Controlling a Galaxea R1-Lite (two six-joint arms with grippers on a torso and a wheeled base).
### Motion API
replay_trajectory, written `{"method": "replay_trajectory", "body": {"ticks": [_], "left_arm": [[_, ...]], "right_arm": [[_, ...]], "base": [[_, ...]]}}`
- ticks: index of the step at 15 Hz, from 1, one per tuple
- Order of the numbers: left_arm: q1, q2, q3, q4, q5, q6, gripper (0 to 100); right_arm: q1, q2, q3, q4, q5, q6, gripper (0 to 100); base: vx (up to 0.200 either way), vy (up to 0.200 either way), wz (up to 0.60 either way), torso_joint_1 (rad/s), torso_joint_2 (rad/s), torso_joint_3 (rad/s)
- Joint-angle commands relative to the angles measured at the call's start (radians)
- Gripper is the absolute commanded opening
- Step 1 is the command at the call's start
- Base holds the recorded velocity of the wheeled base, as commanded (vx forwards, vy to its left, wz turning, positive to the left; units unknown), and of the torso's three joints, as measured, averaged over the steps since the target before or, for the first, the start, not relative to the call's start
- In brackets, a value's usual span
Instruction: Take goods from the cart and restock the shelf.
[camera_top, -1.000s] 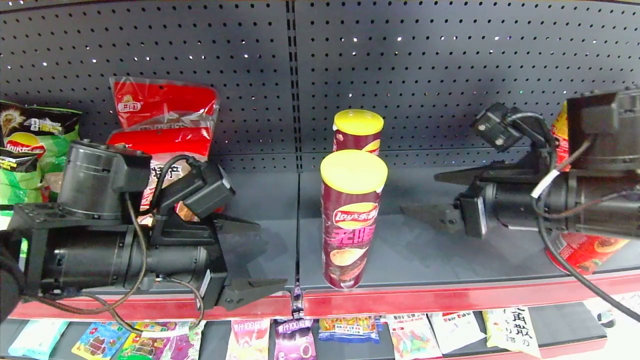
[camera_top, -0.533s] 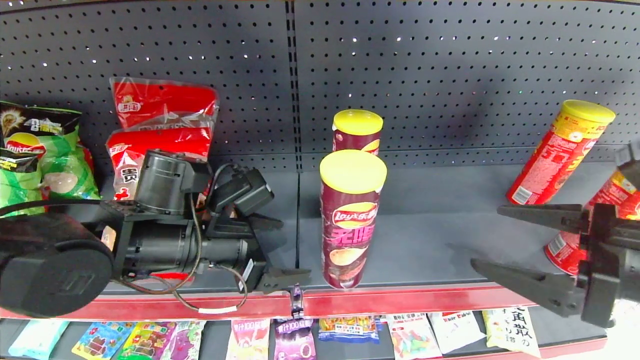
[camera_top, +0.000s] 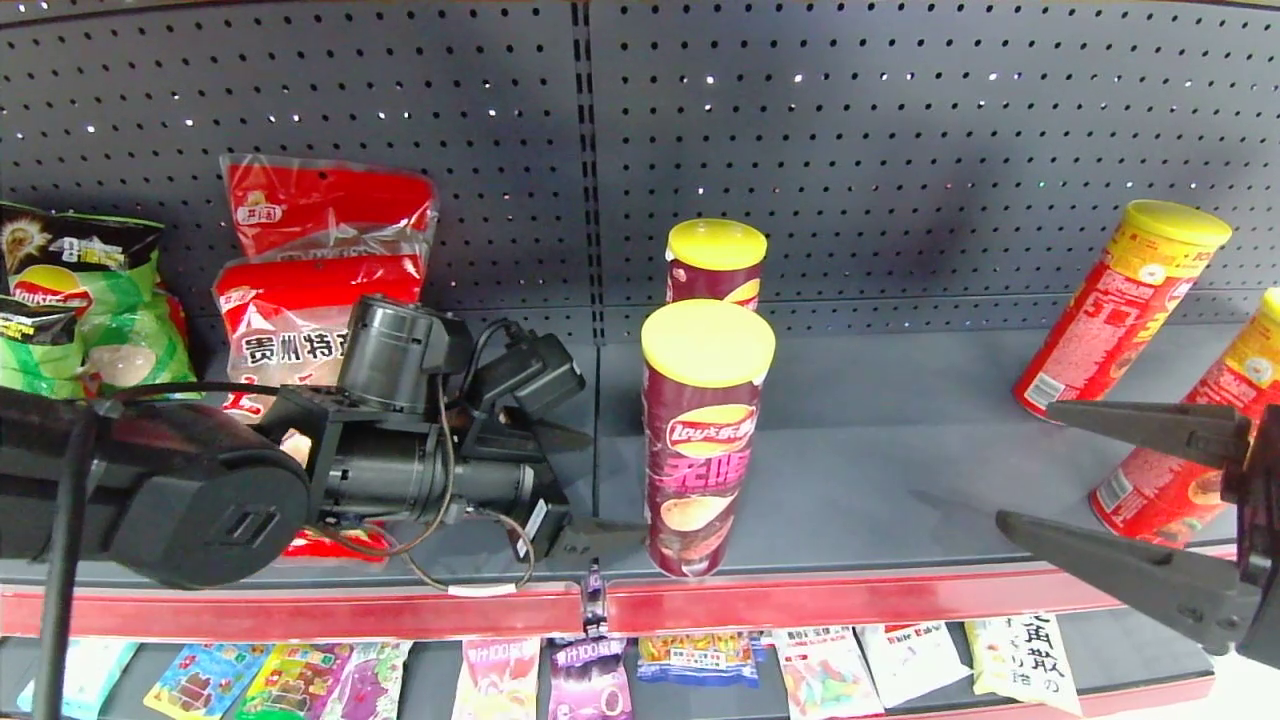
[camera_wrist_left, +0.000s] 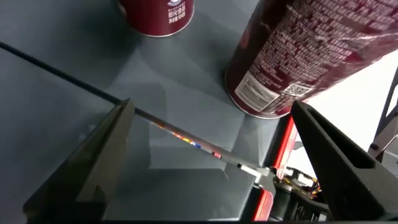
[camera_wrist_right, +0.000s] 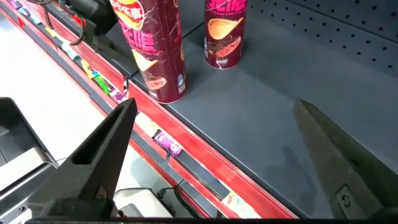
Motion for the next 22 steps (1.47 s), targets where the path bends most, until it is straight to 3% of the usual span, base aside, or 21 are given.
{"method": "replay_trajectory", "body": {"ticks": [1, 10, 12, 14, 15, 17, 18, 20, 21, 22], "left_arm": [[0.0, 0.018, -0.008, -0.001, 0.0, 0.0, 100], [0.0, 0.038, -0.041, -0.001, 0.017, 0.0, 100], [0.0, -0.008, -0.014, 0.0, 0.017, -0.003, 100], [0.003, -0.145, 0.078, 0.003, 0.045, -0.011, 100], [0.003, -0.22, 0.126, 0.003, 0.094, -0.029, 100], [0.003, -0.401, 0.201, 0.02, 0.223, -0.134, 100], [0.003, -0.481, 0.224, 0.054, 0.293, -0.169, 100], [0.003, -0.654, 0.296, 0.117, 0.361, -0.242, 100], [0.004, -0.752, 0.347, 0.138, 0.378, -0.264, 100], [0.009, -0.846, 0.394, 0.17, 0.439, -0.269, 100]], "right_arm": [[-0.001, 0.002, 0.0, -0.001, 0.001, -0.001, 100], [-0.001, 0.01, 0.002, 0.001, 0.001, -0.001, 100], [0.0, 0.008, 0.009, 0.001, 0.001, -0.003, 100], [0.0, -0.006, 0.049, 0.001, 0.001, -0.003, 100], [-0.001, -0.027, 0.075, 0.001, -0.001, -0.003, 100], [-0.023, -0.099, 0.154, 0.001, -0.002, -0.003, 100], [-0.041, -0.142, 0.195, -0.001, -0.007, -0.004, 100], [-0.105, -0.23, 0.247, 0.001, -0.05, -0.004, 100], [-0.155, -0.283, 0.265, 0.002, -0.07, -0.004, 100], [-0.208, -0.332, 0.279, 0.002, -0.084, -0.004, 100]], "base": [[0.0, 0.0, 0.0, 0.0, 0.0, 0.0], [0.0, 0.0, 0.0, 0.0, 0.0, 0.0], [0.0, 0.0, 0.0, 0.0, 0.0, 0.0], [0.0, 0.0, 0.0, 0.0, 0.0, 0.0], [0.0, 0.0, 0.0, 0.0, 0.0, 0.0], [0.0, 0.0, 0.0, 0.0, 0.0, 0.0], [0.0, 0.0, 0.0, 0.0, 0.0, 0.0], [0.0, 0.0, 0.0, 0.0, 0.0, 0.0], [0.0, 0.0, 0.0, 0.0, 0.0, 0.0], [0.0, 0.0, 0.0, 0.0, 0.0, 0.0]]}}
